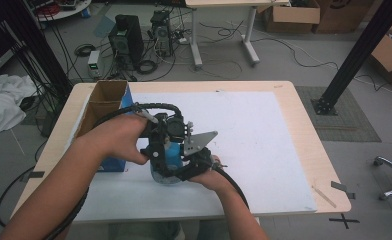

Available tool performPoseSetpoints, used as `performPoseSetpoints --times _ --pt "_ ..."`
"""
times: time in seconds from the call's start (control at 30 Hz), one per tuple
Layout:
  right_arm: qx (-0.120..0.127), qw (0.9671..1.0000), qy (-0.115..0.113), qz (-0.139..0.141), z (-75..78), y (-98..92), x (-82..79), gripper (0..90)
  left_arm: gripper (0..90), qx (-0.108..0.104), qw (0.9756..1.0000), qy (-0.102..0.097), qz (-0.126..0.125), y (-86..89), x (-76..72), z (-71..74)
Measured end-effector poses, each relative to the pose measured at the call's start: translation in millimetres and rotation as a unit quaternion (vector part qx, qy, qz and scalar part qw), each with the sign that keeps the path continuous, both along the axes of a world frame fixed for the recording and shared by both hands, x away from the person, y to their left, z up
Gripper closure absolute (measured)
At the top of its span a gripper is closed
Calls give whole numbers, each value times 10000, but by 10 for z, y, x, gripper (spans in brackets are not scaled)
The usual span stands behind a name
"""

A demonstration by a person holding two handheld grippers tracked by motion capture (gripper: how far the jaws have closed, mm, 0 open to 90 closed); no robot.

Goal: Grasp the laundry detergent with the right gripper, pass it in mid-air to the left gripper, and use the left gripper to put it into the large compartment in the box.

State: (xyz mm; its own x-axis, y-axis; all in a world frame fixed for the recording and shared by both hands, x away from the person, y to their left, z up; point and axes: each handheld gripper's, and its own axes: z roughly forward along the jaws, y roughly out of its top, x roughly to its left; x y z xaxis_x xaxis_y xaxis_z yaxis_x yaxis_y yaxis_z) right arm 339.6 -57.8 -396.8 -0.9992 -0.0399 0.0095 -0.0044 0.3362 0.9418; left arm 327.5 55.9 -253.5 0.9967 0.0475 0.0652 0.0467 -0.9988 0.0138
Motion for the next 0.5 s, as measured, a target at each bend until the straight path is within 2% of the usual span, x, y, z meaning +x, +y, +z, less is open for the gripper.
performPoseSetpoints --times 0.33,0.5 --pt "12 10000 34 2 6 10 1 459 13 56 10000 -52 18 19 9 -29" --pt "24 10000 18 25 -1 23 4 459 55 88 10000 -25 -7 17 2 -37"
